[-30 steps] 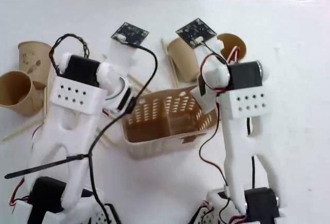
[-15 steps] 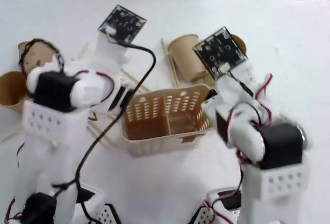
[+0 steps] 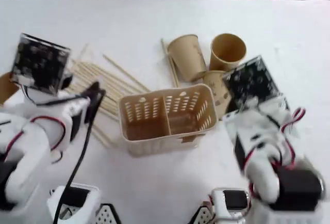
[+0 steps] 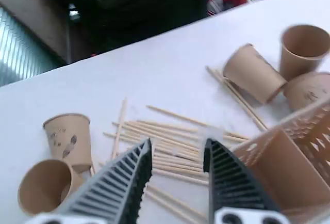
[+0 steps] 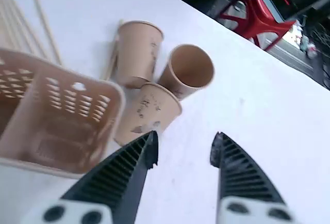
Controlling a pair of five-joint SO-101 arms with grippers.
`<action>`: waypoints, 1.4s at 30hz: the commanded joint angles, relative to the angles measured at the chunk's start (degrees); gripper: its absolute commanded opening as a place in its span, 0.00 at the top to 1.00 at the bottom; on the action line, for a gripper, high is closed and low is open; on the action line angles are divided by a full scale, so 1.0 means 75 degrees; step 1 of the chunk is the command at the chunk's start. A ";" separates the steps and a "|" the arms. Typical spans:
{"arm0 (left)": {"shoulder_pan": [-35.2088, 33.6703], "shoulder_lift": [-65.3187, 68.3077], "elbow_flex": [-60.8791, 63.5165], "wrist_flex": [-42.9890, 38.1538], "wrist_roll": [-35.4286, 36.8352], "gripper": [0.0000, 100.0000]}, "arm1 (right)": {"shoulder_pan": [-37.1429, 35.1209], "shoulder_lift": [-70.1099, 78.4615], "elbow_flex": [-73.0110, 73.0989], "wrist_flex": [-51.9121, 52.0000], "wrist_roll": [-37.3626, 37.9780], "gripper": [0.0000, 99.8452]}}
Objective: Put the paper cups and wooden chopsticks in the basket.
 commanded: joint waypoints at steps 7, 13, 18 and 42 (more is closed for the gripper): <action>-0.1530 0.0158 0.5708 -0.4677 0.2051 0.82 | 0.0920 0.4964 -0.1196 -0.1881 -0.0633 0.82; -0.1776 0.0123 0.7092 -0.6037 0.2168 0.82 | 0.0862 0.7437 -0.3071 -0.1928 -0.0821 0.82; -0.1752 0.0158 0.7596 -0.6822 0.2297 0.82 | 0.0862 0.8750 -0.3798 -0.1940 -0.1160 0.82; -0.1764 0.0170 0.7783 -0.7010 0.2333 0.82 | 0.0803 1.0462 -0.6341 -0.0756 -0.1911 0.82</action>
